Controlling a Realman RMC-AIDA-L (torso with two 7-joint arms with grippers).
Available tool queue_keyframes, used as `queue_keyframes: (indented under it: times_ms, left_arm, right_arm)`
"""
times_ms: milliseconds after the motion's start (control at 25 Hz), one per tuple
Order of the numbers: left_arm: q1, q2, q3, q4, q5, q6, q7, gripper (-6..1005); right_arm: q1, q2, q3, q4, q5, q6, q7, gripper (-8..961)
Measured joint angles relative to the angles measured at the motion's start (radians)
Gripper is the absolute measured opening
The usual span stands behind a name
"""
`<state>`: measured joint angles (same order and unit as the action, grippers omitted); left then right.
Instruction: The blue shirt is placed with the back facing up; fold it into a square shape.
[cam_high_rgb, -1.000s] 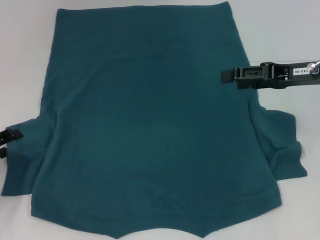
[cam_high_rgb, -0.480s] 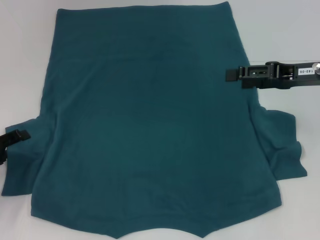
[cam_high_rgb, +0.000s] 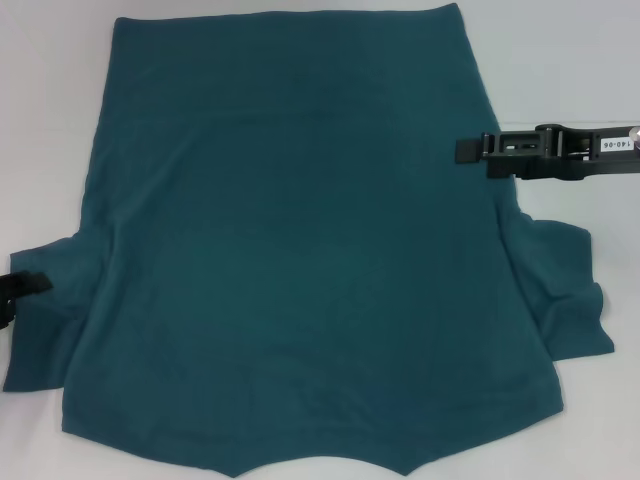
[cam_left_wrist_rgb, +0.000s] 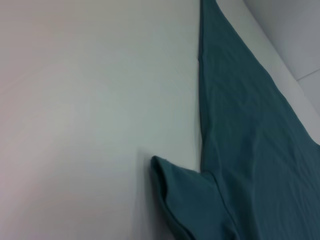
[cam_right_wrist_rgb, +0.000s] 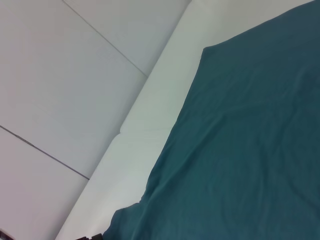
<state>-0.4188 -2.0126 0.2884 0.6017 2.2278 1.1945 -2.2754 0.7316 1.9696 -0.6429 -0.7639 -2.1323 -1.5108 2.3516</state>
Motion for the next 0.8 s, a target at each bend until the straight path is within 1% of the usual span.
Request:
queue_keyframes:
  times_ms: [40,160,600,800]
  left_arm:
    - [0.001,0.0,0.0,0.0,0.0,0.0,0.0,622]
    - [0.004,0.0,-0.002,0.001,0.0,0.0,0.0,389]
    - [0.004,-0.002,0.0,0.01,0.001,0.003,0.002,164]
    - [0.0,0.001,0.004,0.022,0.006,0.008,0.009,2]
  right_arm:
    - [0.0,0.0,0.001,0.0,0.0,0.0,0.0,942]
    - [0.0,0.0,0.008,0.0,0.0,-0.005,0.0,942]
    - [-0.002,-0.001,0.022,0.0,0.0,-0.012,0.0,941]
    - [-0.004,-0.002,0.022,0.0,0.0,-0.012,0.0,942]
